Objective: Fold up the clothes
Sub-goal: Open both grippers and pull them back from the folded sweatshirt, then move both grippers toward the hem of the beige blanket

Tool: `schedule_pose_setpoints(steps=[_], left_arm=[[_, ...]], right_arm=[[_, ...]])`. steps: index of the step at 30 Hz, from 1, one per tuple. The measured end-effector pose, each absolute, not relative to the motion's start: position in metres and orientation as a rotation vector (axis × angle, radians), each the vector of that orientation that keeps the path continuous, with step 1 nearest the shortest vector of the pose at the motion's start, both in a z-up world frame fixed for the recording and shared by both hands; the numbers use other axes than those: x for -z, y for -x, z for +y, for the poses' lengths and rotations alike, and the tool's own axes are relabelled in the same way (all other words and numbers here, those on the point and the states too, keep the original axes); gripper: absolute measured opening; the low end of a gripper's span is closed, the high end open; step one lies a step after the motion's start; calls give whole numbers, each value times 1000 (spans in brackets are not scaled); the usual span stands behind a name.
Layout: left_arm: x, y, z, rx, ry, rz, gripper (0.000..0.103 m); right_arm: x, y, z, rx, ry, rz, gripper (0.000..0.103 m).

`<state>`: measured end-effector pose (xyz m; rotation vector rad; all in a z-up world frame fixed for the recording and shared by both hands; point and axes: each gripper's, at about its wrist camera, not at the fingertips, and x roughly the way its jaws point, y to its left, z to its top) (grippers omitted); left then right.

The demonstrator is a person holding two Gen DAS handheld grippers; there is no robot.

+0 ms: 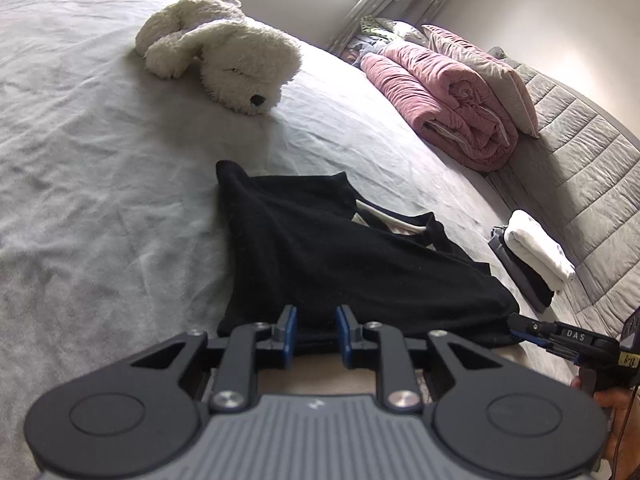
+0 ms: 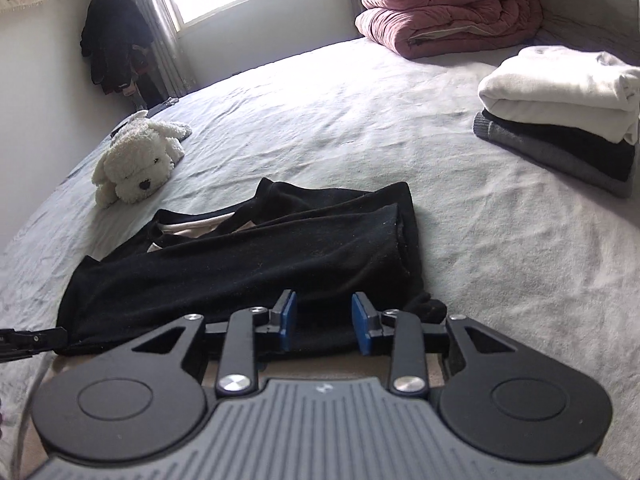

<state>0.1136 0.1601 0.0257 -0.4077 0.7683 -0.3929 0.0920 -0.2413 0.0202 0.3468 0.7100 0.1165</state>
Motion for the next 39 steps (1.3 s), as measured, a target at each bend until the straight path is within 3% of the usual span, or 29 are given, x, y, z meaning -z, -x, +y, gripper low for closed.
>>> schedule_pose_setpoints(steps=[8, 11, 12, 18, 20, 22, 25, 32, 39], left_arm=[[-15, -119, 140, 400, 342, 810, 28], [-14, -121, 141, 404, 346, 820, 28], [-14, -122, 141, 406, 346, 824, 27], [-14, -123, 142, 414, 341, 840, 26], [-15, -123, 142, 417, 339, 842, 26], [-18, -122, 140, 418, 329, 838, 27], [-26, -119, 132, 420, 281, 792, 29], [-33, -119, 110, 442, 272, 684, 39], [-20, -119, 88, 453, 148, 711, 42]], right_arm=[[-1, -106, -266, -76, -635, 706, 35], [1, -107, -271, -34, -649, 668, 21], [0, -107, -272, -21, -642, 662, 9], [2, -109, -269, 19, -511, 716, 2], [0, -108, -269, 8, -498, 723, 4], [-6, -104, -269, 1, -499, 722, 21], [-19, -96, -260, 9, -452, 691, 36], [-34, -99, -201, -84, -235, 618, 40], [-12, -111, -144, -180, -37, 644, 42]])
